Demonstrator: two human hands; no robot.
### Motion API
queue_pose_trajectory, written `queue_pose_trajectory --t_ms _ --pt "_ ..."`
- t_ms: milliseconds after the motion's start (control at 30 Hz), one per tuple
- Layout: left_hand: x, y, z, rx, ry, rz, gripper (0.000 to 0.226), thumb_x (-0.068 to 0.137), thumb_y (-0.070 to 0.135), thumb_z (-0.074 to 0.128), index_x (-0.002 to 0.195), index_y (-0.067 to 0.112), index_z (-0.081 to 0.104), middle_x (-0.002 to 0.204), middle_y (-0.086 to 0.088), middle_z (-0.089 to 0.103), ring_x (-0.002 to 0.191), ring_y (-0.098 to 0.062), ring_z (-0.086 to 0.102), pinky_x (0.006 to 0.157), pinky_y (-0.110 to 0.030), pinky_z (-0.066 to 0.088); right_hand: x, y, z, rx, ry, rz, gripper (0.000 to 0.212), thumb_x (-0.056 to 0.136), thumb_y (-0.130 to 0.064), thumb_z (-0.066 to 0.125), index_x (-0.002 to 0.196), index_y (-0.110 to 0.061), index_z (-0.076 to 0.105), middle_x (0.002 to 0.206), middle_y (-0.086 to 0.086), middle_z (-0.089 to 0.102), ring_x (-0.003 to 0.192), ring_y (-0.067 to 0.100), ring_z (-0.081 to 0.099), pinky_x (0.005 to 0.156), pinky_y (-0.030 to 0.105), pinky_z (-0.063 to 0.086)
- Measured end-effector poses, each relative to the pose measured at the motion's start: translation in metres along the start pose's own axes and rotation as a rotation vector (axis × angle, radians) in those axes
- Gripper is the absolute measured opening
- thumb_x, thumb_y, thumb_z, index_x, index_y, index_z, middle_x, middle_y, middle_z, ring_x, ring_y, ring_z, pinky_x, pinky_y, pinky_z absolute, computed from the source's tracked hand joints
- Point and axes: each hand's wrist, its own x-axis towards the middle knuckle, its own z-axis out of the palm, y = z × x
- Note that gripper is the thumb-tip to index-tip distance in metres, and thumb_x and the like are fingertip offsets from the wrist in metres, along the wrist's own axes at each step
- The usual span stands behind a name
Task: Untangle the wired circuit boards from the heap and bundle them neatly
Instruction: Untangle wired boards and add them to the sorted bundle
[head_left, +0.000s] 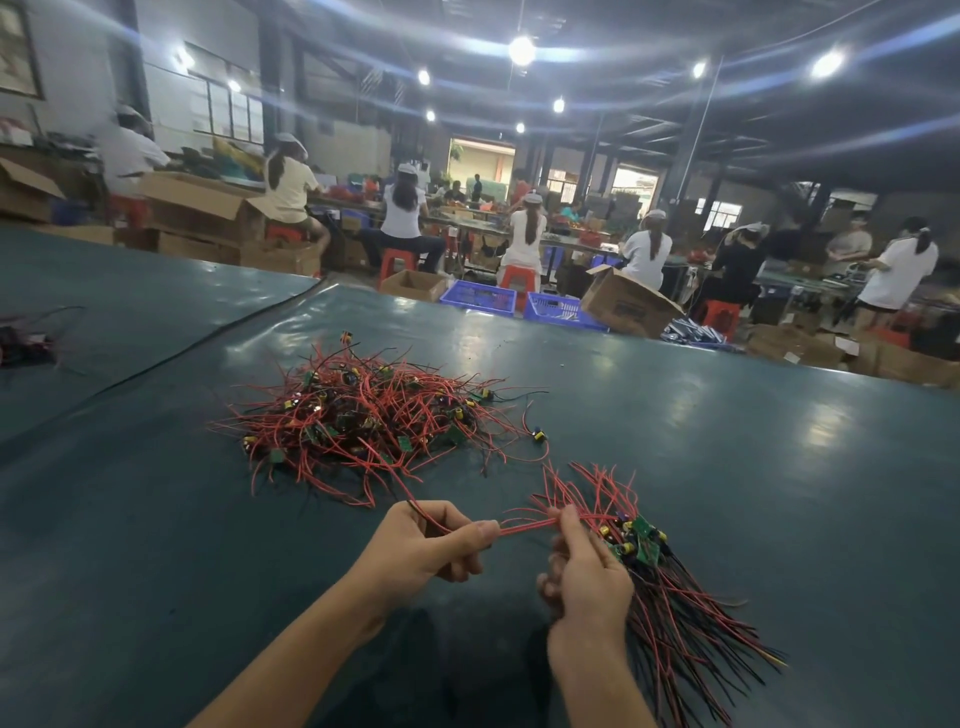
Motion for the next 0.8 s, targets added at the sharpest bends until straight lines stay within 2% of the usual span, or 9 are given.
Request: queue_pose_trajectory --t_ms 100,233,400,433,500,567,600,667,800 --pt "0.000 -0.001 -0.002 -0.003 -0.016 -0.007 0.026 0.064 0.042 0.080 0.059 0.018 0.071 0.061 -0.011 0.067 0.053 -0.014 0.058 0.056 -0.021 0.048 0.009 -0.008 -0.007 0.134 0.045 0.027 0.020 0.092 -0.018 0.067 0.073 -0.012 0.072 0.048 -0.008 0.050 0.034 0.002 0.031 0.033 0.015 0.025" --pt "0.002 -0.003 0.000 -0.131 0.037 -0.043 0.027 0.060 0.041 0.081 0.060 0.015 0.072 0.062 -0.010 0.066 0.049 -0.012 0.053 0.054 -0.020 0.047 0.008 -0.009 -0.011 0.192 0.020 0.035 0.024 0.093 -0.019 0.064 0.071 -0.013 0.068 0.052 -0.006 0.049 0.036 0.004 0.031 0.033 0.016 0.024" --pt "0.005 -0.001 -0.005 -0.405 0.132 -0.094 0.028 0.059 0.035 0.079 0.075 0.011 0.077 0.073 -0.007 0.067 0.052 -0.011 0.054 0.051 -0.020 0.049 0.003 -0.011 -0.010 0.209 -0.066 -0.115 0.030 0.092 -0.018 0.064 0.064 -0.015 0.072 0.056 -0.004 0.053 0.038 0.004 0.030 0.035 0.017 0.022" --pt "0.006 -0.001 -0.006 -0.441 0.158 -0.106 0.028 0.062 0.034 0.078 0.078 0.011 0.076 0.074 -0.006 0.068 0.053 -0.011 0.056 0.051 -0.020 0.050 0.000 -0.011 -0.010 0.216 -0.107 -0.149 0.027 0.089 -0.021 0.065 0.063 -0.016 0.073 0.059 -0.003 0.054 0.039 0.004 0.030 0.035 0.016 0.023" --pt "0.008 0.000 -0.007 -0.496 0.222 -0.138 0.028 0.070 0.036 0.070 0.083 0.011 0.071 0.073 -0.004 0.067 0.053 -0.012 0.057 0.052 -0.024 0.050 -0.007 -0.011 -0.009 0.228 -0.215 -0.219 0.029 0.084 -0.039 0.061 0.073 -0.016 0.075 0.063 0.000 0.058 0.040 0.005 0.035 0.037 0.016 0.026" --pt "0.010 0.001 -0.010 -0.541 0.258 -0.160 0.030 0.081 0.042 0.061 0.085 0.013 0.065 0.069 -0.002 0.065 0.053 -0.013 0.057 0.051 -0.025 0.049 -0.010 -0.008 -0.009 0.276 -0.322 -0.242 0.059 0.080 -0.060 0.046 0.092 -0.010 0.074 0.065 0.001 0.061 0.042 0.006 0.038 0.038 0.016 0.029" --pt "0.010 0.000 -0.012 -0.566 0.250 -0.167 0.031 0.085 0.045 0.057 0.084 0.014 0.063 0.067 -0.002 0.064 0.052 -0.013 0.057 0.051 -0.026 0.049 -0.011 -0.007 -0.009 0.289 -0.350 -0.233 0.070 0.079 -0.066 0.039 0.097 -0.007 0.072 0.064 0.001 0.060 0.042 0.006 0.039 0.038 0.016 0.030" --pt "0.009 0.001 -0.014 -0.604 0.174 -0.192 0.033 0.086 0.048 0.055 0.073 0.018 0.061 0.065 0.000 0.060 0.054 -0.013 0.056 0.055 -0.027 0.048 -0.010 -0.005 -0.008 0.223 -0.371 -0.214 0.074 0.080 -0.067 0.035 0.097 -0.006 0.072 0.062 0.001 0.058 0.042 0.006 0.038 0.038 0.017 0.030" --pt "0.006 0.002 -0.009 -0.619 -0.036 -0.264 0.037 0.078 0.046 0.054 0.052 0.019 0.049 0.060 -0.003 0.049 0.055 -0.019 0.051 0.062 -0.033 0.042 -0.017 0.006 -0.001 -0.119 -0.454 -0.172 0.050 0.078 -0.053 0.055 0.087 -0.009 0.078 0.059 -0.001 0.057 0.043 0.006 0.039 0.040 0.017 0.029"
